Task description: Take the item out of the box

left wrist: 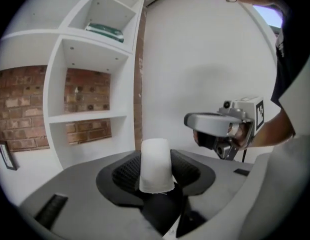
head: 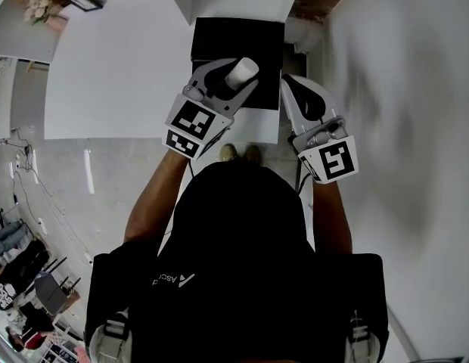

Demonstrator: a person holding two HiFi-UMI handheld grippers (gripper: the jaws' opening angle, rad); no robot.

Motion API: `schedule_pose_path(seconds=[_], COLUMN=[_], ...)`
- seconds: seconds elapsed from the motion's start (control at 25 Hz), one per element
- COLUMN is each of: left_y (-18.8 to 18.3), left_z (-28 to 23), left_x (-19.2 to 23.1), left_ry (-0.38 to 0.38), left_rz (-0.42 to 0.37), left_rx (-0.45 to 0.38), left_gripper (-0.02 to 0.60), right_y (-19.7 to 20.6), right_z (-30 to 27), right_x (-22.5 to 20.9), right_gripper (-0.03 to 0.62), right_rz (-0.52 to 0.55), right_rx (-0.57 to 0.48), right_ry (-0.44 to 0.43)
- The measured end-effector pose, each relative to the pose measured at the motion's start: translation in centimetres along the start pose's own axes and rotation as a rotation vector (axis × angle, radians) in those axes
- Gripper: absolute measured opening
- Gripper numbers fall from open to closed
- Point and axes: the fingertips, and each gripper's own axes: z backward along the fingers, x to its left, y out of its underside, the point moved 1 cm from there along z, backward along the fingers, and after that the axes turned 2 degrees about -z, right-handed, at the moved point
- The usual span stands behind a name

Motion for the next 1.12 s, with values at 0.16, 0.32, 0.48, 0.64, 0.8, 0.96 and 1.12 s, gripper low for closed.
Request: schedule_pose_path(seconds=[0.16,0.32,0.48,0.64,0.8,0.96,1.12], left_y=[-2.7,-4.3,-5.4,-5.9,-6.1,-6.3,-6.1], left_z=[2.0,3.6,4.8,6.0,6.8,7.3,7.6], left_x=[-0.3,-0.8,-1.1,-1.4,-1.7,-1.9,-1.9], left_ry=[-0.011,-0.011,-0.025,-0.034,-0.031,-0.030,-0.030], left_rz=[-0.007,0.030,0.022,0.020,0.010,0.008,0.013], left_rx=[-0.142,-0.203,-0.296,-0.349,-0.381,-0.389,-0.390], left_gripper=[0.181,0.181,0.181,0.181,0.181,0.183,0.181], right_y=[-0.9,-1.0,-1.3,-1.7,-2.2,-2.6,-2.6], right_z=[-0.1,-0.2,0.0,0.1,0.3,0.5,0.6], right_x=[0.8,1.7,2.7,3.4,3.7,4.1,4.6], right_gripper=[0.002,0.002,0.002,0.002,0.002,0.002,0.002], right_rz=[-0.008,-0.006,-0.013,-0.023,-0.034,-0.044,-0.041], right_rx=[-0.018,-0.019,-0.030,-0.048,-0.063,-0.070,-0.071], right_ry=[-0.010,-0.024,-0.036,-0.040,-0.039,-0.038,-0.037])
